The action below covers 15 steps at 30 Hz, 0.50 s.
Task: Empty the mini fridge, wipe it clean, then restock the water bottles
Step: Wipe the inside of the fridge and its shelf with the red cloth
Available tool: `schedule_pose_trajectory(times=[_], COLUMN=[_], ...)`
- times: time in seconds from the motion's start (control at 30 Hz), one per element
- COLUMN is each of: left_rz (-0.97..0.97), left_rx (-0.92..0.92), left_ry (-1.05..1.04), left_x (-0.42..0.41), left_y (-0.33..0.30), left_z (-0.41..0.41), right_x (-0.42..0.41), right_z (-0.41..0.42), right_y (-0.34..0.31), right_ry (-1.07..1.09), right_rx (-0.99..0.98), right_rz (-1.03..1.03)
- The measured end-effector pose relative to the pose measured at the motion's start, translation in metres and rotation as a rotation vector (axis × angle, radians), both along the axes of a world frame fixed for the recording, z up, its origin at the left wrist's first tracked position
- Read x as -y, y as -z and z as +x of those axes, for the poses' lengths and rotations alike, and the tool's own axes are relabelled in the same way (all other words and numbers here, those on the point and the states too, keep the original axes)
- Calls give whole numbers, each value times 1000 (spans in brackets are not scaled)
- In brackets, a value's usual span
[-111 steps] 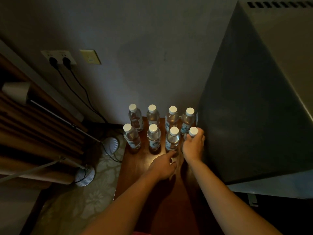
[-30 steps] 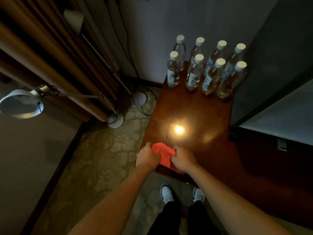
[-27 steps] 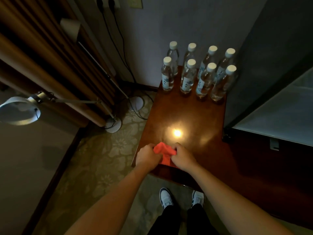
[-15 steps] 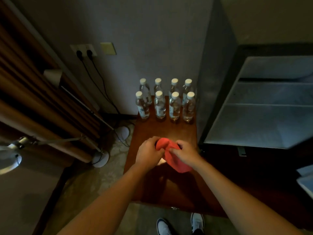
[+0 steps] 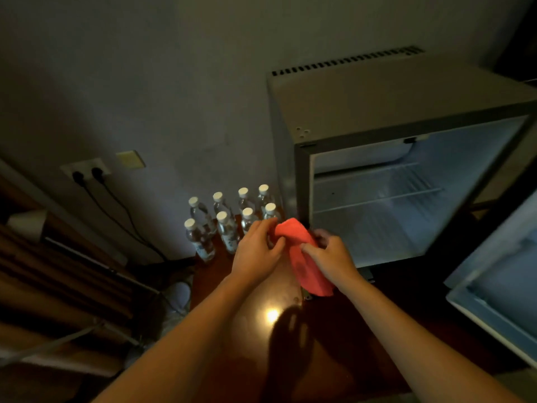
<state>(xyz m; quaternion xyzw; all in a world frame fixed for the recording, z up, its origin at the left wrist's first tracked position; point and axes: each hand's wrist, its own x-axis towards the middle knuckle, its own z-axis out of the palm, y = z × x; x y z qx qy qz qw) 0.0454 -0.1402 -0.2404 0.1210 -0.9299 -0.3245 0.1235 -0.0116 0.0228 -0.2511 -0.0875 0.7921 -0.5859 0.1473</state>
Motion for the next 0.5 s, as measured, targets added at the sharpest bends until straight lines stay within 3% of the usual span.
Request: schedule_pose_trajectory(times=[0.17,0.5], left_rz=[8,295], left_rx=[0,-71], left_ry=[65,94], left_x=[-16,-54], left_y=[-13,-52], left_z=[-22,-38], right_x=[-30,-58], right_z=[-7,-52], right_y=[-18,-73], right_ry=[142,329], right_rx=[-35,-62], right_rz=[-7,-234])
